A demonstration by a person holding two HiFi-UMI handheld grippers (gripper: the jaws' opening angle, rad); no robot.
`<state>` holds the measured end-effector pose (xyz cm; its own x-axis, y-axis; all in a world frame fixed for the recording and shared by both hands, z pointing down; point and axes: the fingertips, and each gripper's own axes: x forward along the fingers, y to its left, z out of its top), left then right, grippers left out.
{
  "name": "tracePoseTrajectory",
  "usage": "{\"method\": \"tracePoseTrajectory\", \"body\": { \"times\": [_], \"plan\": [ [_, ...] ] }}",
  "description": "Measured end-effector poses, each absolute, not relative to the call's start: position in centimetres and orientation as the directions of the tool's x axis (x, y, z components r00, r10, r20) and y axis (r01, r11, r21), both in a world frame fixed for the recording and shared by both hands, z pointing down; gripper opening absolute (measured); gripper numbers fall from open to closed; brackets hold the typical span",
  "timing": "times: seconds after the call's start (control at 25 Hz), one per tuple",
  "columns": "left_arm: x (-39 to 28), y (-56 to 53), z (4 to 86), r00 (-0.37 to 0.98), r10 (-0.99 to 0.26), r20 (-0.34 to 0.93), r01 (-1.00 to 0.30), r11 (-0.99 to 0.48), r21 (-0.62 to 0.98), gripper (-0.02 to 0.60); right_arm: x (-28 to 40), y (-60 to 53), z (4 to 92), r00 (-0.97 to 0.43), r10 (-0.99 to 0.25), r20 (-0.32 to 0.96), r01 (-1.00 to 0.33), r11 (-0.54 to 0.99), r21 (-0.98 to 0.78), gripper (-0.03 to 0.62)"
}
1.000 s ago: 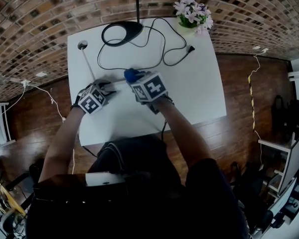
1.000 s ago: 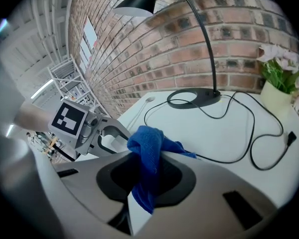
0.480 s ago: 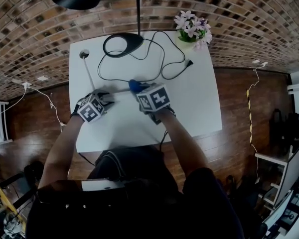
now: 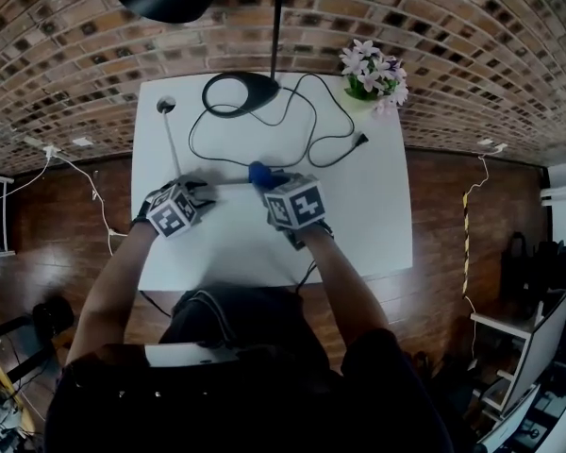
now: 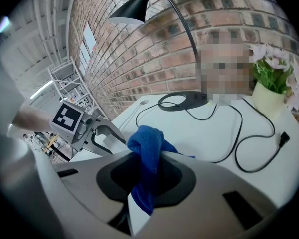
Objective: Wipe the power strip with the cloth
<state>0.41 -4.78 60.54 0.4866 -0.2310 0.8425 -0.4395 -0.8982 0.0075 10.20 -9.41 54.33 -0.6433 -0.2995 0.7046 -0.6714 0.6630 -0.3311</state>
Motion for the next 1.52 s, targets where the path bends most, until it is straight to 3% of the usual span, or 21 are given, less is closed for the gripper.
{"method": "tracePoseTrajectory", "body": {
  "times": [0.64,1.52],
  "plan": [
    [-0.1,-4.8,60.6,0.473,-0.249,0.845,-0.458,-0.889,-0.006,0.207,13.2,-10.5,54.8,-0.567,-0.405,0.718,-0.753,0.607,-0.252,0.066],
    [-0.1,-4.8,60.7,0.466,-0.242,0.851,-0.468,-0.884,0.005,0.210,13.6,-10.5,55.1,-0.463,-0.449,0.764,-0.795,0.592,-0.134,0.066]
  ]
}}
